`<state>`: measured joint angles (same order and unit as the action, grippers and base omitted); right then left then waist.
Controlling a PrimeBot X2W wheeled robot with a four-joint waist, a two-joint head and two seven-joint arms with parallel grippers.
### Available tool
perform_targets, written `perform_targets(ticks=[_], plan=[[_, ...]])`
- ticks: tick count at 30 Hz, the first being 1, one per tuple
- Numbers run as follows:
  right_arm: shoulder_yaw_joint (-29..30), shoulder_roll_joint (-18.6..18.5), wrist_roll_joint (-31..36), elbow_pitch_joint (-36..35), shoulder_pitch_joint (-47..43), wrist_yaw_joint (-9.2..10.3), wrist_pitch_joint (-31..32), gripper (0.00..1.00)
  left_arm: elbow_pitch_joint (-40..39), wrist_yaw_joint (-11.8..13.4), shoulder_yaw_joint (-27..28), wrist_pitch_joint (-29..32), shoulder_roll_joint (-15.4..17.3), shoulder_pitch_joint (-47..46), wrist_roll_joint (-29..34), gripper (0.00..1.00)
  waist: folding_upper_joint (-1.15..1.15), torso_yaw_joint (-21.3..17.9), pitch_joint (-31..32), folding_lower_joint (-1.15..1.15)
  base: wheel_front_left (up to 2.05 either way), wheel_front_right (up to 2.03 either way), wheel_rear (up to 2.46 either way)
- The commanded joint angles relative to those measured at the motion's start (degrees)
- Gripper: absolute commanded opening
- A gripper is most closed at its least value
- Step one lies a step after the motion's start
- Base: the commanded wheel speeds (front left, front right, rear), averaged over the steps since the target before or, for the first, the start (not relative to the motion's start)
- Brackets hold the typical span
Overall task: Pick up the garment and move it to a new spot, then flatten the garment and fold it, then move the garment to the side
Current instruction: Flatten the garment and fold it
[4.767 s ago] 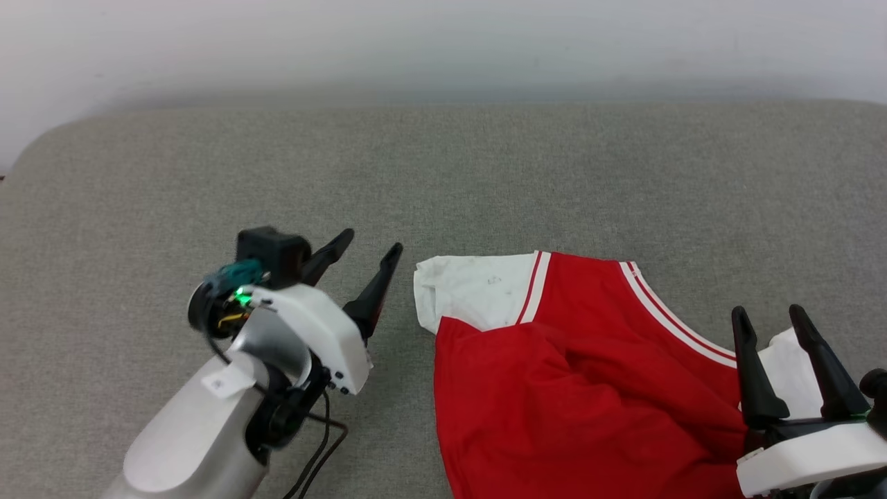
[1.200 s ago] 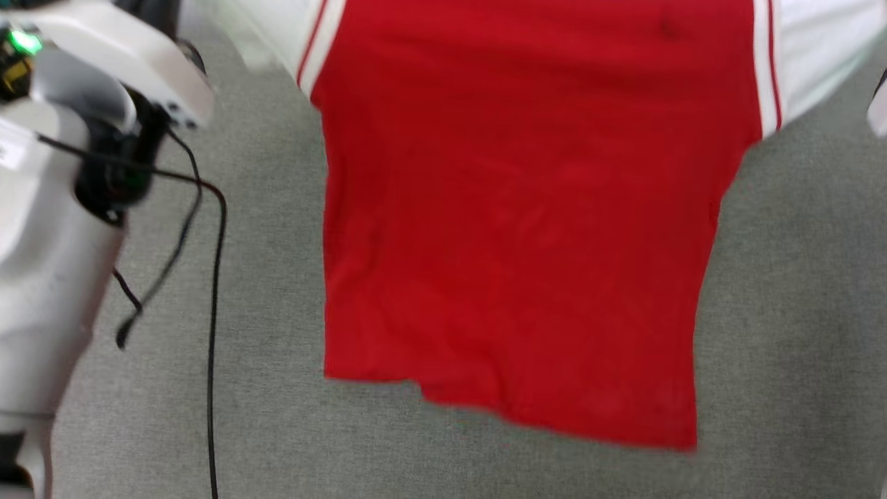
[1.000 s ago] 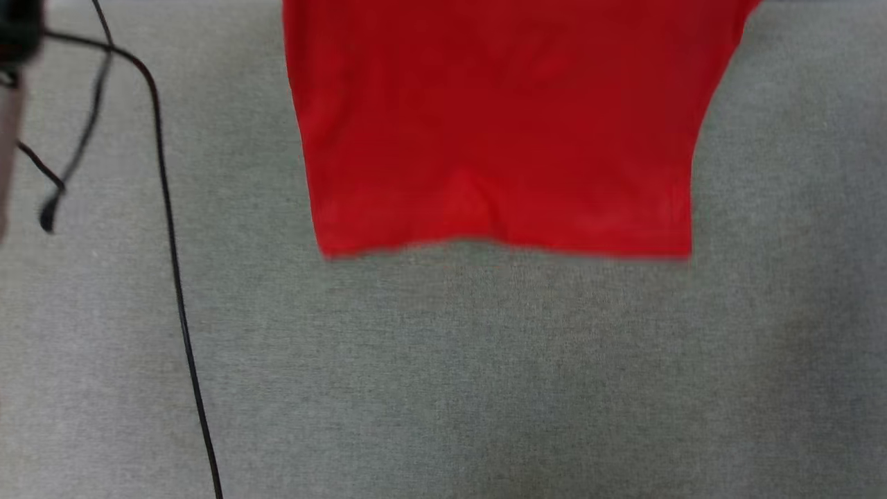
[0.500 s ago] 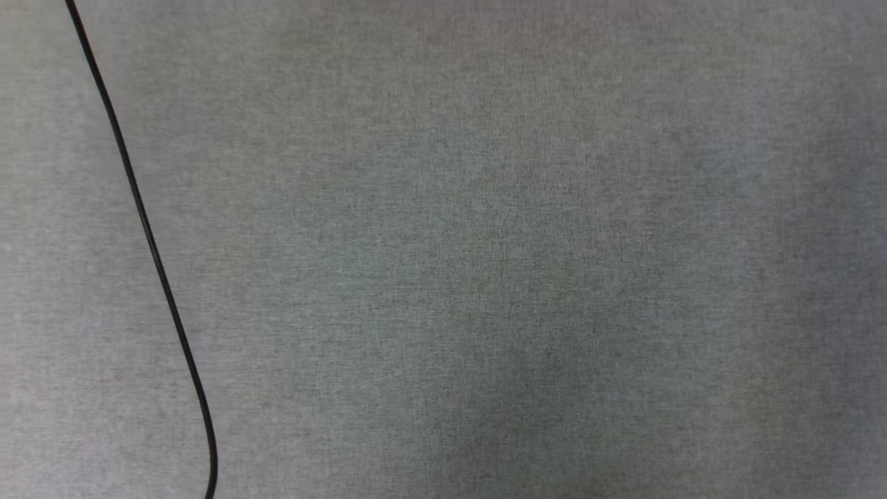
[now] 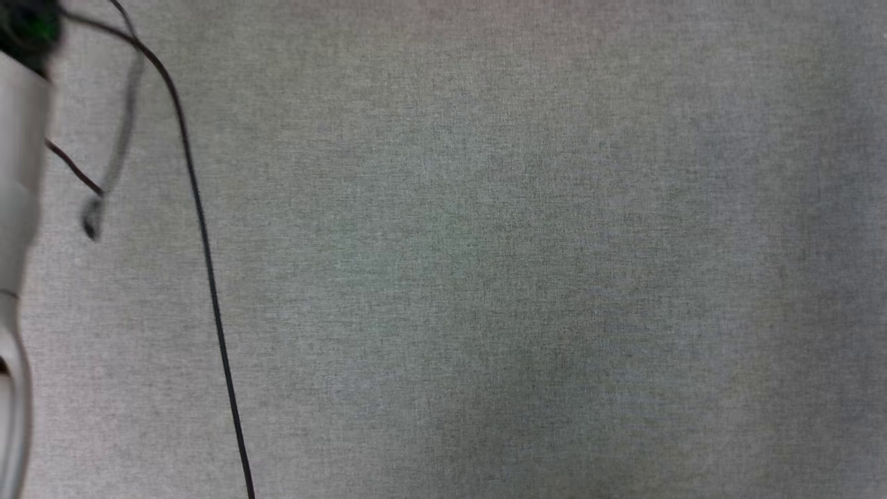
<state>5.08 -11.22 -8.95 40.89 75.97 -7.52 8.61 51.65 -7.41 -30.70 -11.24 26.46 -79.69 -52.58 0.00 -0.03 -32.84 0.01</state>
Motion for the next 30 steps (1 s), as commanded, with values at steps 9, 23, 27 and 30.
perform_targets(ticks=[9, 23, 27, 30], plan=[[-2.7, 0.9, -6.8, -1.5, -17.8, 0.06, -2.8, 0.0, -3.4, -0.1, -4.3, -2.2, 0.2, 16.3, -6.4, 0.0, 0.0, 1.4, 6.7, -0.01, 0.0, 0.0, 0.0], [3.0, 0.7, -13.2, -20.5, -50.7, 0.05, -0.4, 0.0, -14.7, 1.3, -0.2, -4.0, 1.5, 42.1, -5.5, 0.0, 0.0, 3.6, 18.2, -0.01, 0.0, 0.0, 0.0], [6.5, 2.8, -13.7, -26.5, -59.7, 0.05, 1.1, 0.0, -20.0, 3.5, 2.7, -4.1, 1.6, 49.9, -3.6, 0.0, 0.0, 4.1, 20.9, -0.01, 0.0, 0.0, 0.0], [8.6, 4.6, -13.5, -30.9, -65.4, 0.05, 2.5, 0.0, -24.4, 5.8, 4.4, -4.1, 2.1, 56.4, -2.6, 0.0, 0.0, 4.2, 22.6, -0.01, 0.0, 0.0, 0.0]])
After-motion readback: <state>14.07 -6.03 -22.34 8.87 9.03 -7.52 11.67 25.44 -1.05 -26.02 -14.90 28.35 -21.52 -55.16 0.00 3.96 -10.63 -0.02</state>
